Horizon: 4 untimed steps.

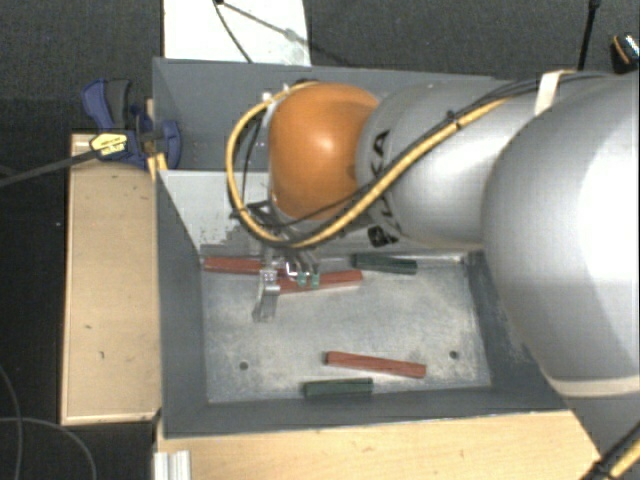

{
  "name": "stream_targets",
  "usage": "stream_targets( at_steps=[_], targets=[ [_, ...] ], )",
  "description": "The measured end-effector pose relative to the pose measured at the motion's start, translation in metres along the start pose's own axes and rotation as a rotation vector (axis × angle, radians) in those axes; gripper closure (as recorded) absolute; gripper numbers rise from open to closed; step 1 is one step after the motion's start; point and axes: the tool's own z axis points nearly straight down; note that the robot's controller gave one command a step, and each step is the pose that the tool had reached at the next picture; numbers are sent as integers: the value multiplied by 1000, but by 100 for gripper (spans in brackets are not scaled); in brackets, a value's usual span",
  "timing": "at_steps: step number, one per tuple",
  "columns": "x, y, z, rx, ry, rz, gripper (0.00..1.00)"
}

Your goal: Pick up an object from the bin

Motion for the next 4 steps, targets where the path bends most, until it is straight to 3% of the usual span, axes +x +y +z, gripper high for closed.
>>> stream_targets(
  at_steps=[1, 2, 3, 4],
  targets=[
    [-6, -38, 90, 3, 7, 36, 0],
    [4, -105, 86, 4, 1, 147, 0],
    [4, -101, 85, 1, 0, 146, 100],
    [11, -84, -115, -2, -9, 126, 100]
  ],
)
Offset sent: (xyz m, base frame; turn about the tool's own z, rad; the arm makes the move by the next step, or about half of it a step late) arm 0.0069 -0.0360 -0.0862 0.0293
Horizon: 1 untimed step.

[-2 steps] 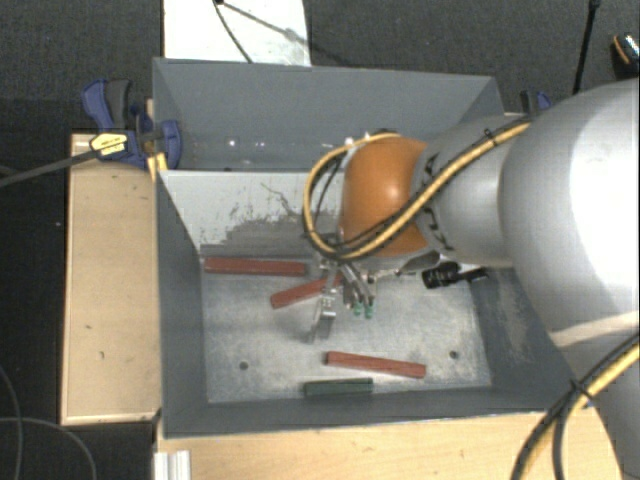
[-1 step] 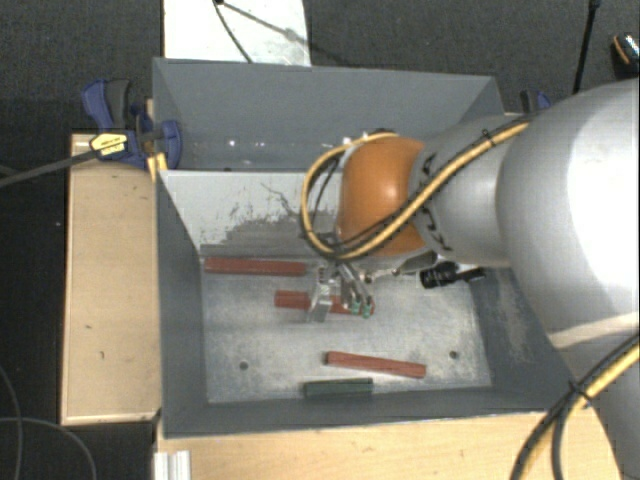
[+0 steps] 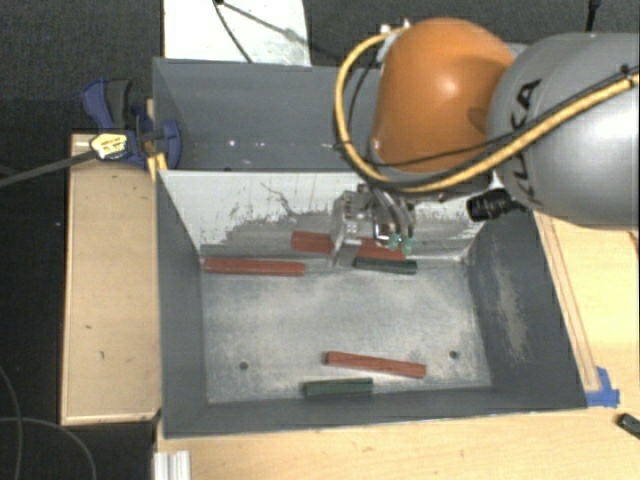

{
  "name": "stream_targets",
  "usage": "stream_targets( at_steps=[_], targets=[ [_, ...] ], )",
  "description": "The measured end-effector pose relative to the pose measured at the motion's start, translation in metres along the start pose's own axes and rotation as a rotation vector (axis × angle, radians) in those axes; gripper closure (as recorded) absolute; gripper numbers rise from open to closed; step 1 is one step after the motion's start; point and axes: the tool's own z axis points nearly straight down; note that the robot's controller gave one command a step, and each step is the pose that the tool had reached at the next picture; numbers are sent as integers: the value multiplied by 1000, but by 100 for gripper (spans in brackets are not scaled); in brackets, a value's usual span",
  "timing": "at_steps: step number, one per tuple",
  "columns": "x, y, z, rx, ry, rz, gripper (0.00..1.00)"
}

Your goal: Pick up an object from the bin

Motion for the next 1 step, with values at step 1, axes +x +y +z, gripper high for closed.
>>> stream_targets(
  at_steps=[1],
  targets=[
    [1, -1, 5, 4, 8, 0, 100]
  ],
)
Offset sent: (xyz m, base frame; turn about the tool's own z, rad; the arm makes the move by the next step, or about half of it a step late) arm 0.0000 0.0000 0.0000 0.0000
